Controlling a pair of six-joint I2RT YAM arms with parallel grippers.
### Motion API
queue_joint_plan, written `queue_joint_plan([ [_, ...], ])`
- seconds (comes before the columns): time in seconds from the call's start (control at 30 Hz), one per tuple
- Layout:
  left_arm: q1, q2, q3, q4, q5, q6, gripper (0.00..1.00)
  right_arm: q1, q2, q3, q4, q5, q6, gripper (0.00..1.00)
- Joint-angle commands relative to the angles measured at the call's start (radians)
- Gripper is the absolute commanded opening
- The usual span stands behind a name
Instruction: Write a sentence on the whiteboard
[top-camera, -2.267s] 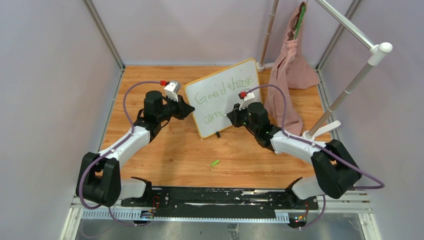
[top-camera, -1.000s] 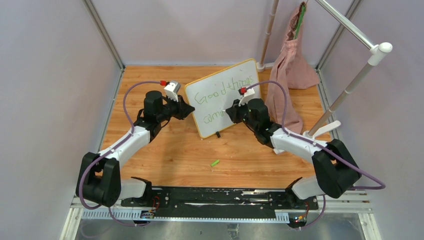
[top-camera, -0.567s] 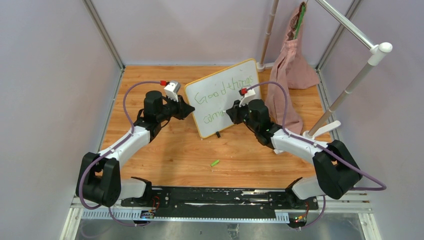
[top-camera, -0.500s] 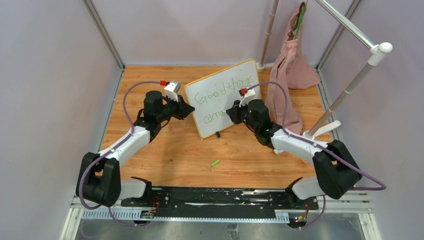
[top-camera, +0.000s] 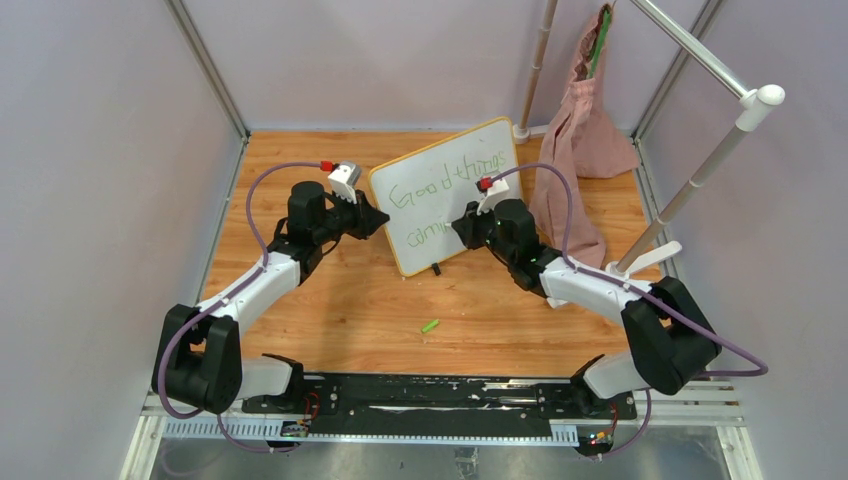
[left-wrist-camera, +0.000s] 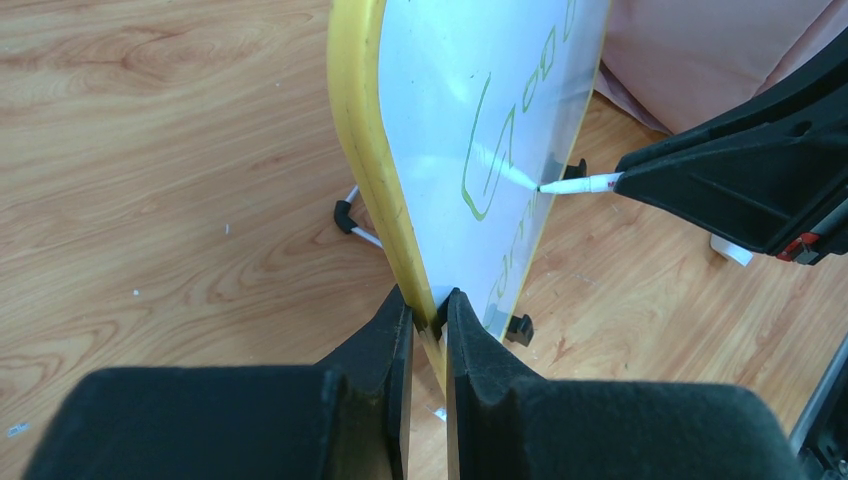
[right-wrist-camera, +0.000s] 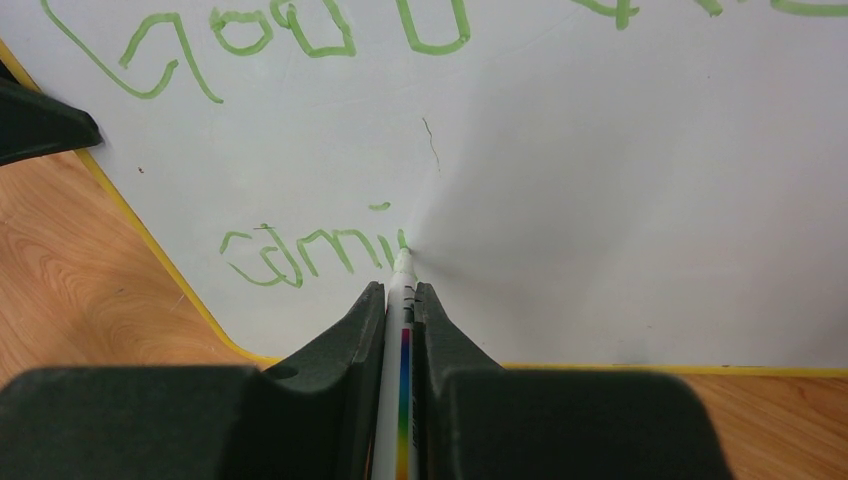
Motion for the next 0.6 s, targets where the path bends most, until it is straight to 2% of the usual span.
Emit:
queue_joint_plan([
  [0.0, -0.004, -0.013, -0.009, -0.030, -0.078, 0.102, 0.00, -0.016, 0.019, 0.036, 0.022, 0.006, 0.008, 0.00],
  [0.57, -0.004, -0.006, -0.006, -0.032, -0.078, 0.103, 0.00, -0.043, 0.001, 0.030, 0.029, 0.020, 0.014, 0.00],
])
